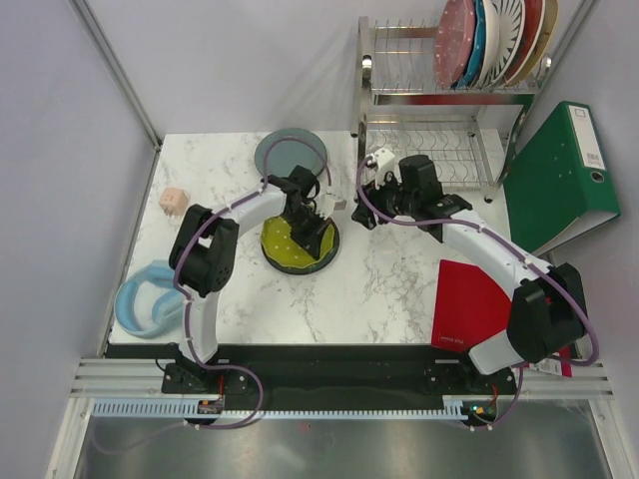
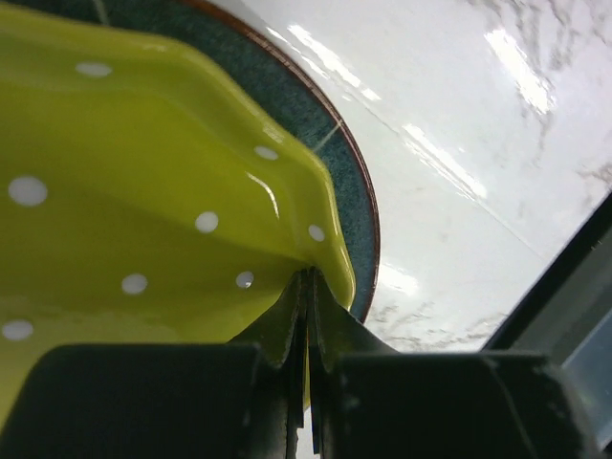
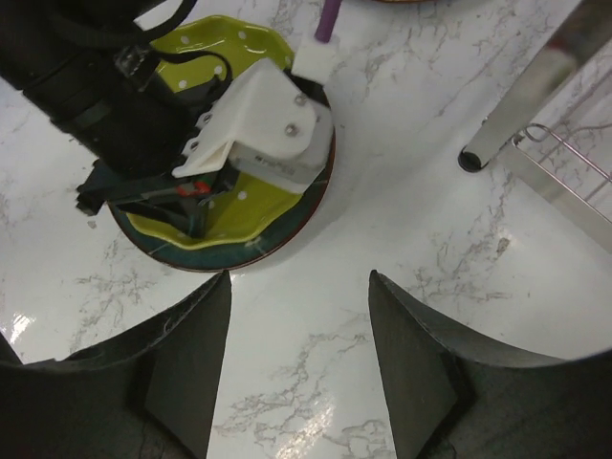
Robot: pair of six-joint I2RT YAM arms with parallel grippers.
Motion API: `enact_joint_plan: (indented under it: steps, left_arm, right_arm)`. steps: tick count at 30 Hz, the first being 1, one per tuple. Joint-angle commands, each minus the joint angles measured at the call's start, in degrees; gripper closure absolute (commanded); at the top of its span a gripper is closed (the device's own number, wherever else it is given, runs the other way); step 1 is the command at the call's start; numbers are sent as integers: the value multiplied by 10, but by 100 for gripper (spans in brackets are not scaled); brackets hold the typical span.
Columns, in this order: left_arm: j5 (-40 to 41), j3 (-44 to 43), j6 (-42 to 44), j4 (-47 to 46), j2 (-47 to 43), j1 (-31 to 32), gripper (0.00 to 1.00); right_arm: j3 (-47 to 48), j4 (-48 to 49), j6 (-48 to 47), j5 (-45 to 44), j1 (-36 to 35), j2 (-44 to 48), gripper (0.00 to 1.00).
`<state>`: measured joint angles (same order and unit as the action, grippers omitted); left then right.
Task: Load the plates into the dish rack
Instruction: Move the plate to the center of the board, then pick up the plate at the center of the board.
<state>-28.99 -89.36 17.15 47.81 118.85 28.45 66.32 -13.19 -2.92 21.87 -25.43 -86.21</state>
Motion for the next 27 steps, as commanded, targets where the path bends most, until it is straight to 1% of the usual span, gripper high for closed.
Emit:
enact_joint_plan:
  steps: [1, 5, 6, 9, 10, 11, 12, 13, 14, 16, 17, 20, 21, 23, 27]
  left_arm:
    - [-47, 61, -44, 15, -51, 42, 98]
    - [-28, 111, -69, -31, -105, 72, 98]
    - [-13, 116, -69, -36, -129, 78, 98]
    - [28, 118, -71, -47, -166, 91, 98]
    - [45, 115, -72, -47, -186, 91, 93]
    - [67, 105, -75, -47, -195, 91, 83]
    - [109, 101, -71, -47, -203, 90, 57]
    - [125, 95, -69, -47, -214, 87, 1]
    - [139, 87, -70, -47, -217, 78, 0]
    - [133, 78, -77, -47, -217, 57, 0]
    - [145, 78, -110, -51, -213, 37, 0]
    - [231, 87, -166, -58, -199, 6, 0]
    - [217, 86, -181, -53, -198, -8, 0]
    - [234, 92, -215, -51, -206, -45, 0]
    - [207, 79, -201, -41, -231, -90, 0]
  right_arm:
    - [-22, -20, -15, -21, 12, 40, 33]
    - [-42, -32, -13, -27, 19, 51, 33]
    - [-47, -32, -13, -27, 20, 54, 33]
    - [-53, -33, -17, -30, 22, 53, 33]
    - [-56, -32, -17, -29, 22, 51, 33]
    - [-57, -30, -17, -25, 23, 49, 33]
    - [-57, -28, -17, -21, 22, 43, 33]
    - [-55, -26, -17, -17, 23, 40, 32]
    - [-54, -23, -17, -7, 22, 34, 33]
    - [-47, -21, -17, 5, 21, 16, 33]
    - [-44, -20, -16, 18, 21, 8, 34]
    - [-25, -14, -12, 27, 7, -29, 36]
    - [-14, -13, -10, 31, 4, -50, 35]
    - [-1, -10, -3, 37, -3, -74, 35]
    - [39, -2, 12, 51, -4, -138, 35]
